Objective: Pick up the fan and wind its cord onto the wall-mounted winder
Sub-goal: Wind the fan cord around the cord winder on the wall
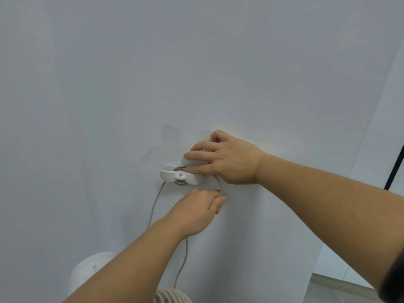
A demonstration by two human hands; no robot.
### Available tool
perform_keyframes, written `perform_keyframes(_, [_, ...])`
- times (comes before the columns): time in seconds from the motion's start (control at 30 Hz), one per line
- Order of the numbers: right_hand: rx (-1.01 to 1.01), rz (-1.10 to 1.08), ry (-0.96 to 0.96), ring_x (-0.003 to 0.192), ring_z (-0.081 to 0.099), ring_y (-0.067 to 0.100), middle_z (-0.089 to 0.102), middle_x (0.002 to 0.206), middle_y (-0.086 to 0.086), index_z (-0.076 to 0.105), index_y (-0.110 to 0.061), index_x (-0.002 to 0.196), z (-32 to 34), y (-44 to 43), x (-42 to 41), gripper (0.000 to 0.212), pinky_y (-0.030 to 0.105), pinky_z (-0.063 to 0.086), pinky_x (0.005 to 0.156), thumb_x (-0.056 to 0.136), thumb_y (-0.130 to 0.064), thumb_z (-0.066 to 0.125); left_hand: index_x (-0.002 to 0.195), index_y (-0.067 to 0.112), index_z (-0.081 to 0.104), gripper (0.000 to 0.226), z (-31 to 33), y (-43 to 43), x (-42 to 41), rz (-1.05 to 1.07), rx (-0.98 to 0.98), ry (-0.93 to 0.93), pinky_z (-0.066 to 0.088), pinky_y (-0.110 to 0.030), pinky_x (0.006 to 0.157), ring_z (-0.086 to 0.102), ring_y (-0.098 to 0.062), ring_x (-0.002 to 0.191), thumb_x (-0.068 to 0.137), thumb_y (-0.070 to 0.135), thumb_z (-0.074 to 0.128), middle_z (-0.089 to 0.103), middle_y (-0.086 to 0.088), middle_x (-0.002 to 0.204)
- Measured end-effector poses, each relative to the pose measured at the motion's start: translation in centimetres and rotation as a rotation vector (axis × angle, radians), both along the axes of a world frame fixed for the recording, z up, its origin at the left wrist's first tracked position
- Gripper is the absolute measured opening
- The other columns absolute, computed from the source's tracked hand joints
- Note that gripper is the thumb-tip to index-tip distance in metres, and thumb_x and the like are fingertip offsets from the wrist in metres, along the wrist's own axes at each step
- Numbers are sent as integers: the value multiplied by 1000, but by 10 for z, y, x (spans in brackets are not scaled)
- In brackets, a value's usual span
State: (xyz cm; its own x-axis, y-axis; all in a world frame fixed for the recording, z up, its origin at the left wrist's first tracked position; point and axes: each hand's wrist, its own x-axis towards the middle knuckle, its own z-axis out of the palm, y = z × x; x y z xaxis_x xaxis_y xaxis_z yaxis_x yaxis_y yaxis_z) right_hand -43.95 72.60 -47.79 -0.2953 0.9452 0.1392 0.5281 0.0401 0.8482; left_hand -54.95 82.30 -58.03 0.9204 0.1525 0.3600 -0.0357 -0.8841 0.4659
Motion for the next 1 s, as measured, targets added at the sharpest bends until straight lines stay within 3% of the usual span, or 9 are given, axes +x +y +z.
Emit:
perform_keyframes(0.2, [-15,12,8,121,53,22,57,134,-1,60,-37,124,1,1,1,57,38,39,84,77,-6,56,77,18,50,31,-7,8,-1,78,104,279,47,-37,77,59,-27,87,100,30,34,64,-8,95])
perform_keyframes(0.33, [-10,17,2,121,53,21,57,134,-1,60,-38,124,1,1,2,56,37,39,83,78,-7,58,77,19,49,29,-14,17,0,217,158,384,40,-31,72,57,-27,90,100,29,35,63,-11,105])
perform_keyframes(0.47, [4,23,-13,118,55,23,59,130,1,58,-35,125,-1,1,1,55,38,40,82,78,-8,57,106,9,59,36,-17,27,0,349,112,462,42,-32,78,58,-27,101,101,33,33,61,-10,114])
perform_keyframes(0.57, [28,8,-10,117,54,23,58,129,3,53,-32,129,-2,0,1,55,38,39,83,79,-7,53,112,7,59,41,-17,41,-9,451,15,496,45,-36,87,58,-29,108,100,36,32,61,-11,119])
perform_keyframes(0.67, [34,8,-8,118,52,23,56,131,2,46,-33,137,-2,0,2,62,38,38,85,81,-6,48,120,12,57,41,-15,55,-21,622,52,512,45,-36,93,56,-28,113,100,37,31,59,-9,126])
perform_keyframes(0.77, [20,10,-12,122,51,22,55,133,1,44,-35,139,-2,0,2,63,38,38,86,83,-9,49,117,14,59,38,-14,60,-26,717,49,476,44,-31,80,57,-25,97,99,35,33,62,-6,118])
perform_keyframes(0.87, [8,12,-2,123,51,21,56,133,-1,46,-36,139,-1,1,2,60,38,38,86,84,-11,51,111,14,60,37,-15,61,-28,724,-28,430,45,-31,81,59,-26,100,99,36,32,63,-8,114])
perform_keyframes(0.93, [6,11,7,123,51,20,57,133,-2,47,-37,138,-1,1,2,60,37,39,87,84,-12,54,83,16,59,29,-15,67,-32,673,-177,349,44,-30,73,58,-25,84,95,32,39,62,-7,90])
perform_keyframes(1.0, [6,7,11,123,51,20,57,133,-2,47,-37,138,-1,1,3,59,37,38,87,84,-13,54,58,20,38,28,-13,73,-42,573,-389,239,30,-28,56,40,-19,55,84,25,47,43,2,60])
